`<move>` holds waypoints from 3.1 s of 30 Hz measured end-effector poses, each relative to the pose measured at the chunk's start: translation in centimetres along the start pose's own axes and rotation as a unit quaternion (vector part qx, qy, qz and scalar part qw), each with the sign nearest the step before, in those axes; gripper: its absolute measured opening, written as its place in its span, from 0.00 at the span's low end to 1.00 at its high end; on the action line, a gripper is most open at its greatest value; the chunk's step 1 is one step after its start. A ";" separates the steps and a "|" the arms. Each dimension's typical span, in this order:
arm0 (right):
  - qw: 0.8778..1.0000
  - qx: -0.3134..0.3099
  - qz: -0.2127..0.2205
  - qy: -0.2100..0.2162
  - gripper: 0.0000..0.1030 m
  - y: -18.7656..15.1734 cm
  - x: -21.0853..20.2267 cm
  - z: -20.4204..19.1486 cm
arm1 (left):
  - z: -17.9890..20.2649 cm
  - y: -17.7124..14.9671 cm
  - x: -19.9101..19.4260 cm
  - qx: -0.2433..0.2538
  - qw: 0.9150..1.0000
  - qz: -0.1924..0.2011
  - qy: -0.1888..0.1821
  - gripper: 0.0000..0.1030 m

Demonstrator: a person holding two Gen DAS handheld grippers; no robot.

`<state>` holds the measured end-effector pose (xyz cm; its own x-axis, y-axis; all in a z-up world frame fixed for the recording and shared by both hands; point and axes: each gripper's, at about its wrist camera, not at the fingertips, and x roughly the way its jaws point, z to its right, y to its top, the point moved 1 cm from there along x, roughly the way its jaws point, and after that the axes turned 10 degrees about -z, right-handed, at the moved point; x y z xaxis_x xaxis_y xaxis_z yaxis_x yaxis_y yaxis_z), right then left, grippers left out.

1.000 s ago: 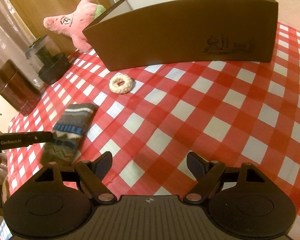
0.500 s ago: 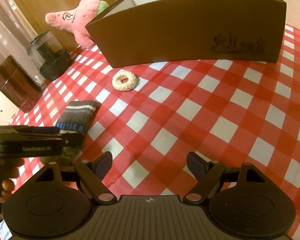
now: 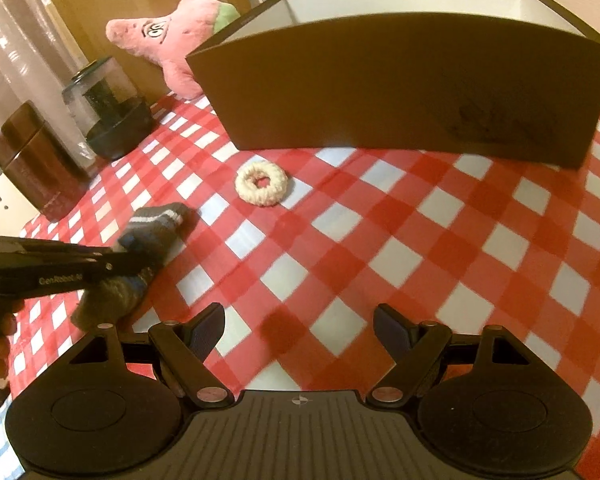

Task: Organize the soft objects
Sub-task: 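Grasp the striped knit sock with the left tool and lift it, then grasp the cream fuzzy hair tie with the right tool while the left tool holds the sock, then carry the knit sock over the box with the left tool while the right tool carries the hair tie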

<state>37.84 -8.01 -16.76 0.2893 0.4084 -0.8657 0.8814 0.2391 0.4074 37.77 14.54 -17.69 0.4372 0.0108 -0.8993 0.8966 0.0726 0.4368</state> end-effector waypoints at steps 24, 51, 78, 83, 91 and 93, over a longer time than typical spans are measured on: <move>0.985 -0.166 0.033 -0.029 0.71 7.8 7.8 -3.8 | -3.5 1.4 1.7 -0.087 0.996 0.007 0.032 0.62; 0.992 -0.121 0.033 0.008 0.21 5.3 3.6 -2.6 | -1.6 1.8 0.6 -0.056 0.998 0.002 0.012 0.19; 0.990 -0.083 0.111 -0.002 0.21 0.6 -8.4 -0.6 | 5.5 -0.1 -9.3 -0.001 0.998 0.051 -0.023 0.19; 0.989 -0.083 0.124 -0.003 0.21 -0.6 -10.4 -0.3 | 7.4 -0.3 -10.6 0.013 0.998 0.060 -0.030 0.19; 0.988 -0.074 0.139 -0.004 0.21 -2.2 -12.8 1.0 | 10.2 -0.5 -12.3 0.038 0.996 0.072 -0.038 0.19; 0.987 -0.073 0.141 -0.005 0.21 -2.5 -13.5 1.4 | 11.0 -0.3 -12.6 0.043 0.995 0.074 -0.041 0.19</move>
<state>32.29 -15.29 -6.51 0.5204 0.4685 -0.7139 0.7024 0.2407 0.6699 32.75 3.43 -6.22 0.5668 -0.0663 -0.8212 0.8226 -0.0091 0.5685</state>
